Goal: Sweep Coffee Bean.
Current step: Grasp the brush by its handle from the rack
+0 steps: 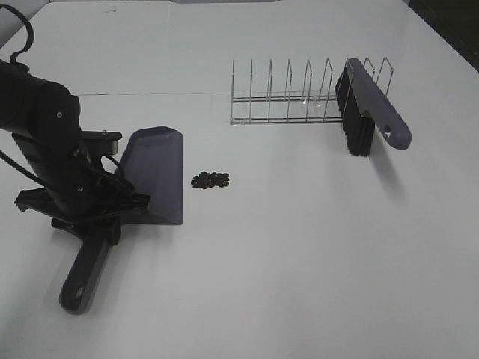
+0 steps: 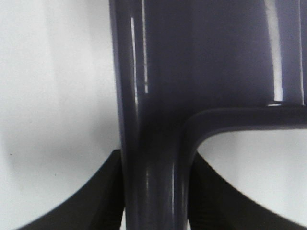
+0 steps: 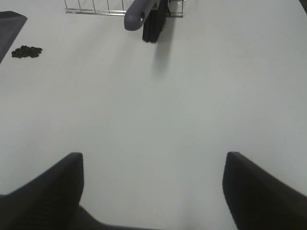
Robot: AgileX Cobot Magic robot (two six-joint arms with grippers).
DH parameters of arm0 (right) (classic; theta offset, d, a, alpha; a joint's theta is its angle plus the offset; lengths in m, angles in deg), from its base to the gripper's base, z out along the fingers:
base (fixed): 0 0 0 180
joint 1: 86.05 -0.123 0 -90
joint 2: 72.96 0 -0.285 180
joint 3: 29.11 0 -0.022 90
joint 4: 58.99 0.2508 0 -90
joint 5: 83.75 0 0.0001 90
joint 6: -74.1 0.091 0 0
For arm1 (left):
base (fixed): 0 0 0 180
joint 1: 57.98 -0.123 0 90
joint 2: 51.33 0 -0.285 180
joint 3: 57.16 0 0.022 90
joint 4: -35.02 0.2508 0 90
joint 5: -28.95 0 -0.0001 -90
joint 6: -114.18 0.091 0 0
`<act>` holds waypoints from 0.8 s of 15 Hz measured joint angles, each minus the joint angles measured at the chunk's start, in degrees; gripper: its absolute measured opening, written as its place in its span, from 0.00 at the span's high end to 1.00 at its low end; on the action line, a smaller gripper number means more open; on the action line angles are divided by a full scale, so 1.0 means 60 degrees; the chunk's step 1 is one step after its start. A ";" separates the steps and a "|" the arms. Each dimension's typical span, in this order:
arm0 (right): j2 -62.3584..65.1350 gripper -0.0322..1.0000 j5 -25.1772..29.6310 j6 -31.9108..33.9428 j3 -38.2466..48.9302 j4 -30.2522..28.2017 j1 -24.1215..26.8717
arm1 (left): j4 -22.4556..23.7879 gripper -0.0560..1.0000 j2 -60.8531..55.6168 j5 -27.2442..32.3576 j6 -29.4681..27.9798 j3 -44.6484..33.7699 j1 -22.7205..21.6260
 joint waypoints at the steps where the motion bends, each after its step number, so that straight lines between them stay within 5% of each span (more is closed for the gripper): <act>1: -0.0439 0.24 0.0000 0.0162 -0.0086 0.0000 0.0000 | 0.0038 0.64 0.0000 0.0019 0.0000 0.0000 0.0000; 5: -0.3858 0.24 -0.0573 0.0239 -0.1108 0.0000 0.0000 | 0.0086 0.64 0.0000 0.0115 0.0000 0.0010 0.0000; 12: -1.0714 0.24 -0.0955 0.0220 -0.5500 0.0000 0.0000 | 0.0162 0.64 0.0000 0.0277 0.0000 0.0010 0.0000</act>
